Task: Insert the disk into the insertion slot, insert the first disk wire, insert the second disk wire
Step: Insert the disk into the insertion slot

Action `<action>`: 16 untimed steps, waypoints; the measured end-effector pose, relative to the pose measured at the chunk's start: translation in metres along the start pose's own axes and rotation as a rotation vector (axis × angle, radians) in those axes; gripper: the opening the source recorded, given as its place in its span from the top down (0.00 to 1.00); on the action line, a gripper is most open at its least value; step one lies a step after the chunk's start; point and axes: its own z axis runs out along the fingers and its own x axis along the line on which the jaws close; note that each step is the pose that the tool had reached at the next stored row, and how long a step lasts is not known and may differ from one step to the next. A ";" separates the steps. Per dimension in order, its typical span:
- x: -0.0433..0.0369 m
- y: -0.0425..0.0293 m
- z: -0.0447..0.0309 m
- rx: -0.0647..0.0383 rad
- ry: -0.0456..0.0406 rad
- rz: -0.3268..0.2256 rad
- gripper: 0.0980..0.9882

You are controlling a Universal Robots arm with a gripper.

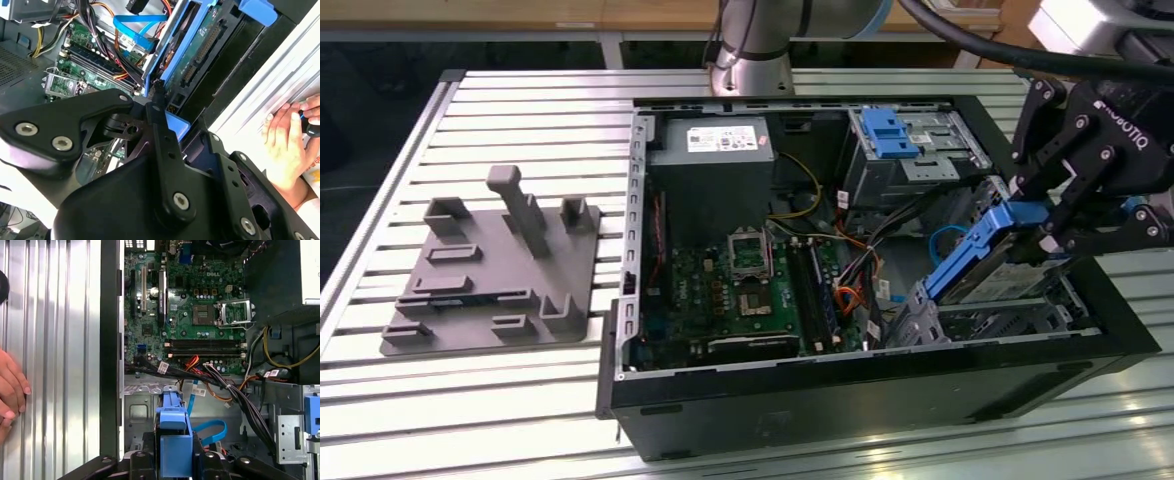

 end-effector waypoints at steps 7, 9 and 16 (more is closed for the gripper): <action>0.0002 -0.0001 0.0028 0.000 0.0002 0.000 0.63; 0.0002 -0.0002 0.0029 0.000 -0.0001 0.000 0.56; 0.0002 -0.0002 0.0030 0.000 0.0001 0.000 0.48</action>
